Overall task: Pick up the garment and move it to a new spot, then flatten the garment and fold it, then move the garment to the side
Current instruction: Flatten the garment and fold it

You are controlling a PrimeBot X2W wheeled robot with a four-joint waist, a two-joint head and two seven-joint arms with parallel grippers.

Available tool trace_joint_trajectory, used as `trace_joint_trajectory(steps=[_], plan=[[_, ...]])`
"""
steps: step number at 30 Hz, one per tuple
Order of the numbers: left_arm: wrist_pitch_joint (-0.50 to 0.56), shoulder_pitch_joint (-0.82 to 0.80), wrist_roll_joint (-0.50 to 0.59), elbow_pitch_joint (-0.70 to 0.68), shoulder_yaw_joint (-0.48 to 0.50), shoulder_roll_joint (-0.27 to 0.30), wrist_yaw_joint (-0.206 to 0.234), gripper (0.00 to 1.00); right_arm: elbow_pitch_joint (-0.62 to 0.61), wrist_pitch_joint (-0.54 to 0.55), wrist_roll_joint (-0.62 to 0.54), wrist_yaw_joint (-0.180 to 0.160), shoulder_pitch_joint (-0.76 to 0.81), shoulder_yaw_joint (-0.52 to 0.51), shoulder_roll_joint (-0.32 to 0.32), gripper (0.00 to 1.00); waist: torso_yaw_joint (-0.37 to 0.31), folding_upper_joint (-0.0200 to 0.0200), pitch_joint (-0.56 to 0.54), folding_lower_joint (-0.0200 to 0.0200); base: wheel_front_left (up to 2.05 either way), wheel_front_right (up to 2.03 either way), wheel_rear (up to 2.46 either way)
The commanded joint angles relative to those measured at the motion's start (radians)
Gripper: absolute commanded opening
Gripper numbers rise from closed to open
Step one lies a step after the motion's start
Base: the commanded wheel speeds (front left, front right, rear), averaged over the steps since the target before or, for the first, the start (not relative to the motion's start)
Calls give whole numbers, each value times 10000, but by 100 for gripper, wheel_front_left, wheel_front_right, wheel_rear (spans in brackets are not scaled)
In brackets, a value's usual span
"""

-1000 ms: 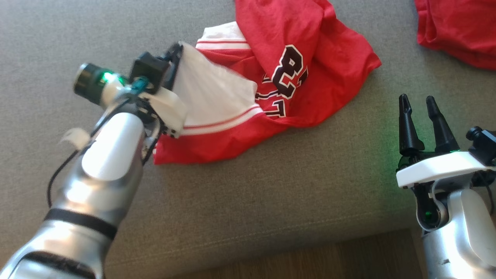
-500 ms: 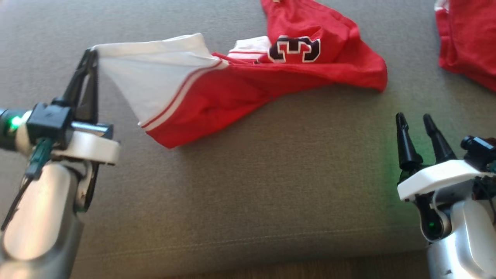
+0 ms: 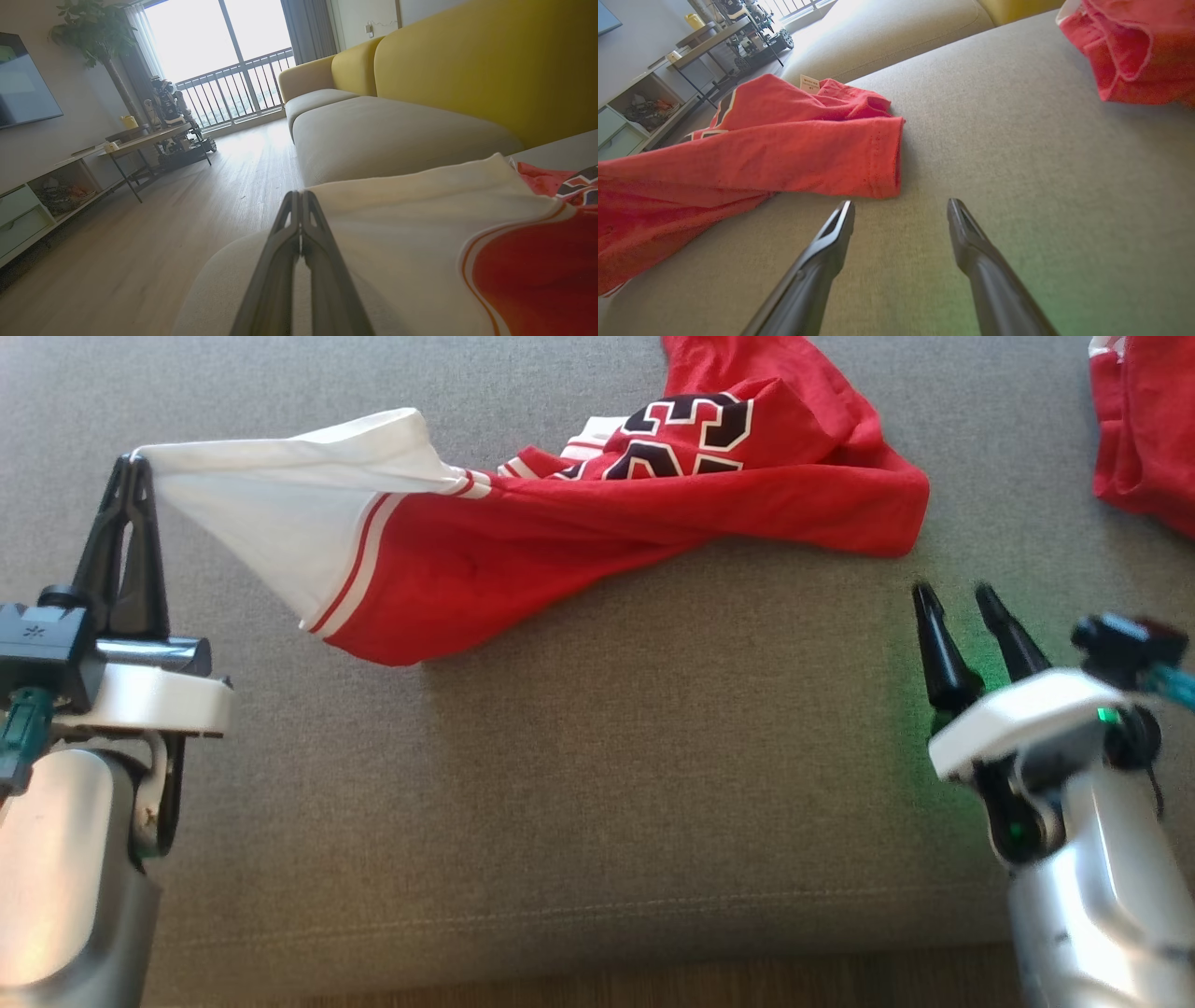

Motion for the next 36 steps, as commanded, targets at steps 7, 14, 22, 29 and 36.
trace_joint_trajectory(steps=[7,14,22,29,36], plan=[[-51,-587,191,-286,604,185,-101,0,1060,115,-454,-2,-1680,489,5,100,192,0,329,0,0,0,0],[-51,-870,331,-233,567,-123,-251,0,2202,93,-1097,-2,-2304,405,5,84,407,0,491,0,0,0,0],[-51,-1080,438,-200,626,-334,-453,0,2937,-120,-1445,-2,-2716,385,5,0,521,0,603,0,0,0,0],[-51,-1028,528,-460,726,-415,-612,0,2138,-67,-998,-2,-2136,289,5,0,403,0,173,0,0,0,0],[-51,-1225,566,-1665,973,-158,-1040,0,-1194,1440,1117,-2,-1550,170,-315,0,-62,0,-875,0,0,0,0]])
